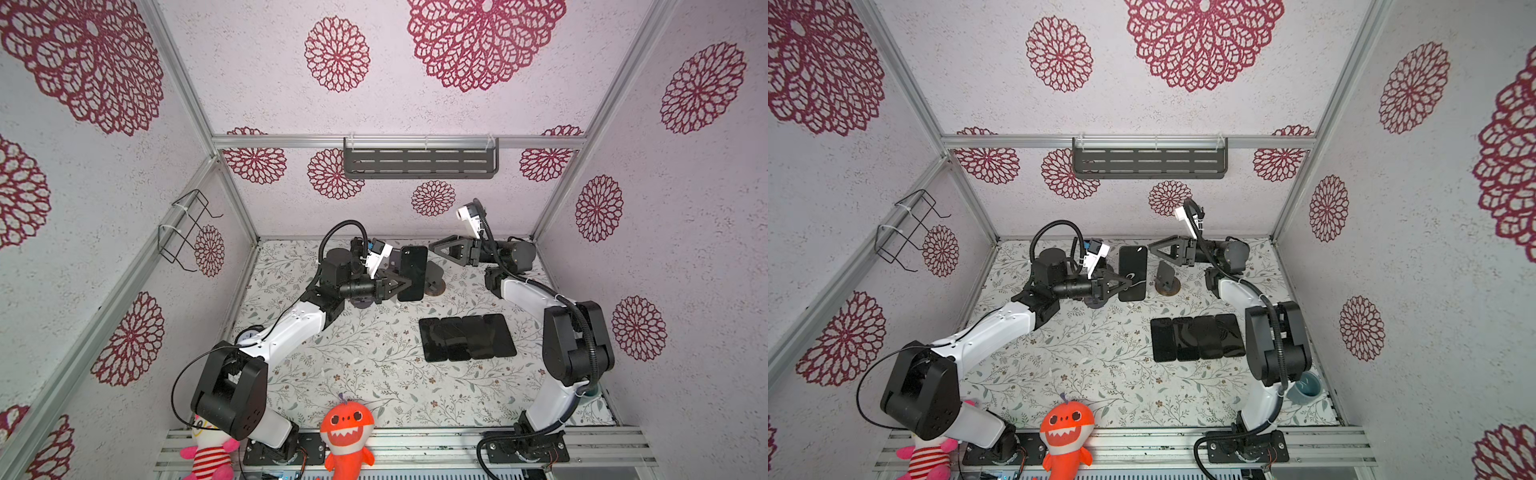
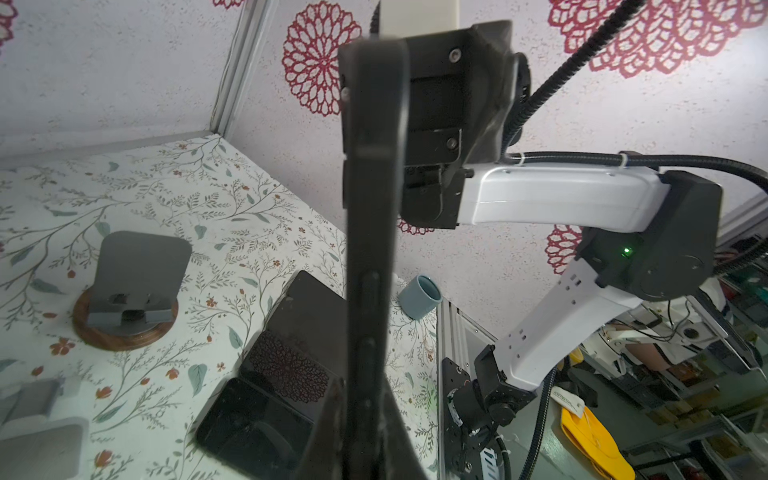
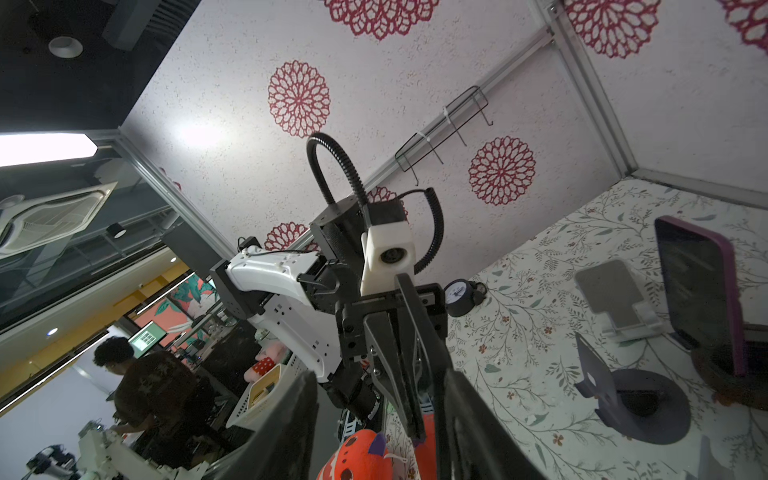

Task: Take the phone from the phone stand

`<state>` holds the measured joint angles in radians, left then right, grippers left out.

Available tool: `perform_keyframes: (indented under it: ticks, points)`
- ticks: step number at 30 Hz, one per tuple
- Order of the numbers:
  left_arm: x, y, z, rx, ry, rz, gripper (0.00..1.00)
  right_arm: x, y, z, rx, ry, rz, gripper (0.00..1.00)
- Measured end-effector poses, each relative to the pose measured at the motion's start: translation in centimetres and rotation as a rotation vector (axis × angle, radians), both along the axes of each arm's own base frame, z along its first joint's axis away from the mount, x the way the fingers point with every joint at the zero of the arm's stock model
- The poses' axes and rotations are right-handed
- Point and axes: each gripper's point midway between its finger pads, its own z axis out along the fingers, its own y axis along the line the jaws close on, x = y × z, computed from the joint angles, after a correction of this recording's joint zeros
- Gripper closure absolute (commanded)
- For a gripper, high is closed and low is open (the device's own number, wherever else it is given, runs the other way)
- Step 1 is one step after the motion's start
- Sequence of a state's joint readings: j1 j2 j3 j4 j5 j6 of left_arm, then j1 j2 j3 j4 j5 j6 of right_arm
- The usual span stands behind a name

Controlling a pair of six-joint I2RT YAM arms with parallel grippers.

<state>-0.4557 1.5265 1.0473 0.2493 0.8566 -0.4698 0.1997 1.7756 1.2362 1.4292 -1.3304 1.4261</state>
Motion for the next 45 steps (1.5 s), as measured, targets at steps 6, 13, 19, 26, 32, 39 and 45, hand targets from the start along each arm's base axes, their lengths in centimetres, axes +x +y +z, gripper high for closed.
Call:
perform_keyframes:
  ticks: [6,13,19,26,32,39,45]
  points:
    - [0.9,0.7,-1.9,0.054,0.091,0.088,1.0,1.1,-1.9,3.6,-0.034,-0.063,-0.222,0.4]
    - [0.8,0.9,-3.7,0.108,0.176,0.161,1.0,-0.6,-3.0,6.7,-0.107,-0.218,-0.36,0.4]
    - [-0.5,0.3,-5.5,0.178,0.288,0.231,1.0,2.2,-4.6,1.1,-0.301,-0.116,-0.547,0.41]
    - [-1.6,0.4,-9.4,0.233,0.462,0.359,1.0,4.7,-10.8,-7.8,-0.626,0.092,-0.857,0.48]
    - [-2.9,-0.5,-13.8,0.304,0.593,0.406,1.0,3.5,-18.6,-18.0,-0.938,0.337,-1.085,0.54]
    - [-4.3,-1.1,-16.2,0.348,0.682,0.409,1.0,-1.4,-25.3,-26.5,-1.175,0.582,-1.17,0.66]
    - [-5.5,-0.2,-18.8,0.392,0.761,0.433,1.0,-2.4,-27.1,-28.5,-1.26,0.618,-1.172,0.76]
